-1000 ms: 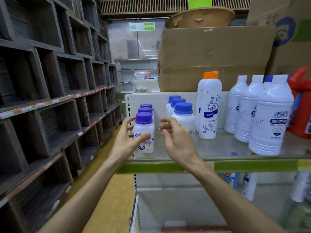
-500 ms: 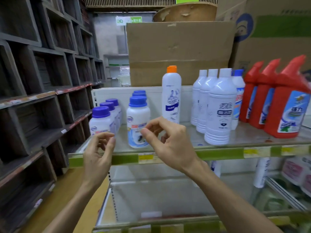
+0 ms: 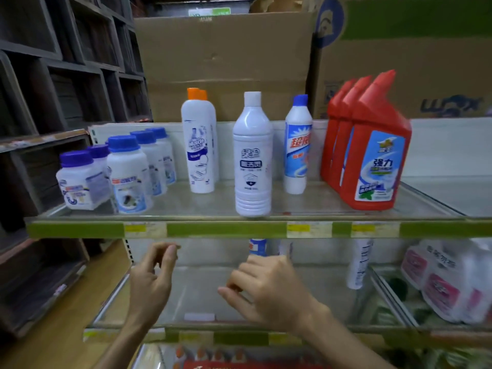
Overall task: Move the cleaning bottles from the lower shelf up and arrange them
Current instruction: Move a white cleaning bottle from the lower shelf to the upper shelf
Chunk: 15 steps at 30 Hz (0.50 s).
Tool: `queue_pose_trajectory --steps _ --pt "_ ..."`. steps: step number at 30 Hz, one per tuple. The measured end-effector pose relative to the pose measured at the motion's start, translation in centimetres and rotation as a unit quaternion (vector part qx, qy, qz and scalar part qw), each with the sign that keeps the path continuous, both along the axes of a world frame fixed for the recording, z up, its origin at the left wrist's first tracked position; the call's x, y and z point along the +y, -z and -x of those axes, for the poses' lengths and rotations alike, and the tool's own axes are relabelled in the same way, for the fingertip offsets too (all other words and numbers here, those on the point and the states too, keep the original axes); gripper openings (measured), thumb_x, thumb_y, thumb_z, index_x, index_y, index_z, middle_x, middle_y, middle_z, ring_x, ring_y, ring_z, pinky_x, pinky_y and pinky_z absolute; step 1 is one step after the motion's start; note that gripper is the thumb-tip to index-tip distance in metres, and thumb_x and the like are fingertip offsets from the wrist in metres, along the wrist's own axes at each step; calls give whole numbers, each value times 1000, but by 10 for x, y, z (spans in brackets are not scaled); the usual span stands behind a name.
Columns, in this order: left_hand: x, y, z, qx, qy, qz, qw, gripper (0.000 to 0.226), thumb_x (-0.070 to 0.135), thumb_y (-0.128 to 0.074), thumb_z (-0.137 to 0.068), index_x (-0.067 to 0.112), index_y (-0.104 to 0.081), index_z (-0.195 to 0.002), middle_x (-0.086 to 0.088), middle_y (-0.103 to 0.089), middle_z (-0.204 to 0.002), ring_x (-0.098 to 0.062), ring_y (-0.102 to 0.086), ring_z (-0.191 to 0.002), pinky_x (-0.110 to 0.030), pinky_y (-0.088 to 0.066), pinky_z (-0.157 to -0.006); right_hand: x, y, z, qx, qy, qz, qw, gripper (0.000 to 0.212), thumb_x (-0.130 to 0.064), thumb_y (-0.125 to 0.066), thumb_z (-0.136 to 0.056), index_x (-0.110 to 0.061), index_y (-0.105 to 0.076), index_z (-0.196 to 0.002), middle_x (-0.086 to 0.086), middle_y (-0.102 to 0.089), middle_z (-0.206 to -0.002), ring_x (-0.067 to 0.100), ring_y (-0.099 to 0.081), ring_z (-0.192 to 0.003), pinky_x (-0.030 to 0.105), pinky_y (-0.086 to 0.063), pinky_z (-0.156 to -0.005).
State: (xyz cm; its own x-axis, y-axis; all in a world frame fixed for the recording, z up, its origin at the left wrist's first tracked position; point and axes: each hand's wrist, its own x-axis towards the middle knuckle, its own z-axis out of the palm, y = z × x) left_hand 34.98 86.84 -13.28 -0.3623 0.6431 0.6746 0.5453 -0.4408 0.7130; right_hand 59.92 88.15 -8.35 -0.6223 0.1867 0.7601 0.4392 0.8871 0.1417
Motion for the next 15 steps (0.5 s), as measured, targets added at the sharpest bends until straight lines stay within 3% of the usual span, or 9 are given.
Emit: queue_pose_trajectory --steps 4,8,11,13,15 --pt "6 24 -39 36 7 49 998 11 28 -58 -98 28 -67 -91 8 -68 -80 -12 -62 -73 -31 -49 -64 14 45 -24 -50 40 12 998 37 -41 -62 -96 -22 -65 -65 -7 -64 -60 16 -57 -54 31 -44 -43" --pt "38 37 -65 48 42 71 995 12 5 -63 -96 16 -66 -92 -3 -68 -80 -14 -61 -71 -22 -47 -62 37 87 -41 -98 123 62 986 37 -46 -56 -93 -25 -66 -65 -11 -66 -61 10 -60 -56 23 -30 -47" --pt "72 46 -80 -12 59 114 992 6 12 -63 -98 17 -65 -98 -3 -67 -88 -25 -63 -78 -25 -49 -66 58 117 -52 -93 176 111 974 37 -46 -48 -92 -25 -66 -67 -10 -68 -64 12 -63 -60 24 -30 -51" --pt "97 53 -88 -54 61 152 985 6 18 -63 -98 18 -64 -104 -3 -67 -93 -32 -65 -86 -31 -50 -69 73 139 -58 -95 192 163 963 39 -47 -40 -97 -23 -67 -83 -4 -73 -84 19 -66 -78 31 -44 -64" --pt "123 61 -96 -66 65 181 979 15 23 -65 -97 19 -62 -111 -6 -67 -99 -31 -66 -92 -32 -51 -73 88 159 -63 -101 213 200 951 41 -47 -37 -101 -21 -68 -94 3 -74 -98 26 -66 -90 34 -43 -74"
